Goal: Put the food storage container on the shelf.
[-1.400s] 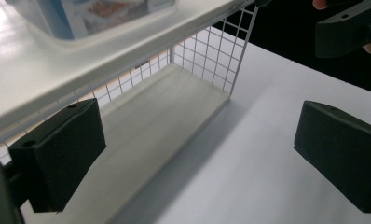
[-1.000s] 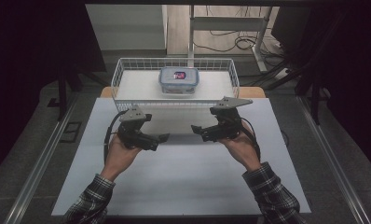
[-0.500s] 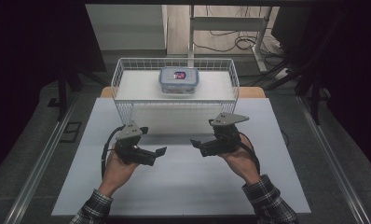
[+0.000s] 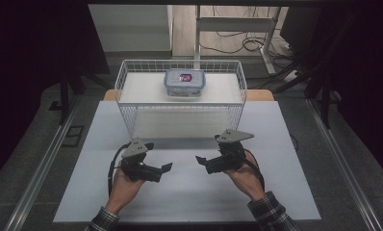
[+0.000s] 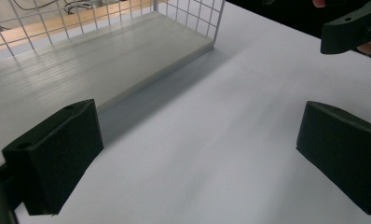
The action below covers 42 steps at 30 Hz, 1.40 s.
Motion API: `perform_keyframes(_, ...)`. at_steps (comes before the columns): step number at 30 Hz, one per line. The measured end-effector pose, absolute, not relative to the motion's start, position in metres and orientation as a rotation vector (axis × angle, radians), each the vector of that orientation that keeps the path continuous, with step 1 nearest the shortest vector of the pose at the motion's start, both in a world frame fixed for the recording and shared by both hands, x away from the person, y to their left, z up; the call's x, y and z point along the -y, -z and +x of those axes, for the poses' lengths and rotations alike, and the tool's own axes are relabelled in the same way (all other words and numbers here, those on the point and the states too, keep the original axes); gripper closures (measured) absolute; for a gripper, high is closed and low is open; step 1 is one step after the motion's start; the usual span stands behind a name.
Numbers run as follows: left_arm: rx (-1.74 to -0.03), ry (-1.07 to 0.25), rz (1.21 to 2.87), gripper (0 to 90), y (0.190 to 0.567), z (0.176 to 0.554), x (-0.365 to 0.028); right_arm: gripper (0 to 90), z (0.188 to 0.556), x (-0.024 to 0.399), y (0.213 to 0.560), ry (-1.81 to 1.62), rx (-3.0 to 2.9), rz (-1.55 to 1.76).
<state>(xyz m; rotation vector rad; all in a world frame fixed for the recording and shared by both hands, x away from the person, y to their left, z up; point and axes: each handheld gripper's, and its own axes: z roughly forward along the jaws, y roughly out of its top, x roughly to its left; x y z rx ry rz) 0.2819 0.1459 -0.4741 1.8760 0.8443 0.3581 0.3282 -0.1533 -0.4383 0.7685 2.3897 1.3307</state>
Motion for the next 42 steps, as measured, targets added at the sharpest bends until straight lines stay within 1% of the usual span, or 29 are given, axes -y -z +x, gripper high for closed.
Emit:
perform_keyframes(7, -0.835, -0.347, 1.89, 0.0, 0.484, 0.276, -0.142, 0.0, 0.319, 0.158, 0.446, -1.335, -2.377, 0.791)
perform_keyframes(12, -0.857, -0.331, 1.889, 0.0, 0.491, 0.269, -0.148, 0.0, 0.313, 0.163, 0.452, -1.335, -2.366, 0.802)
perform_keyframes(19, -0.894, -0.343, 1.901, 0.0, 0.501, 0.258, -0.159, 0.0, 0.305, 0.169, 0.463, -1.293, -2.374, 0.802)
perform_keyframes(25, -0.918, -0.358, 1.907, 0.0, 0.504, 0.247, -0.169, 0.0, 0.298, 0.175, 0.467, -1.289, -2.365, 0.803)
perform_keyframes(33, -0.936, -0.388, 1.918, 0.0, 0.504, 0.235, -0.178, 0.0, 0.285, 0.185, 0.463, -1.307, -2.339, 0.794)
perform_keyframes(42, -0.977, -0.421, 1.915, 0.1, 0.507, 0.223, -0.195, 0.1, 0.276, 0.206, 0.467, -1.287, -2.328, 0.846)
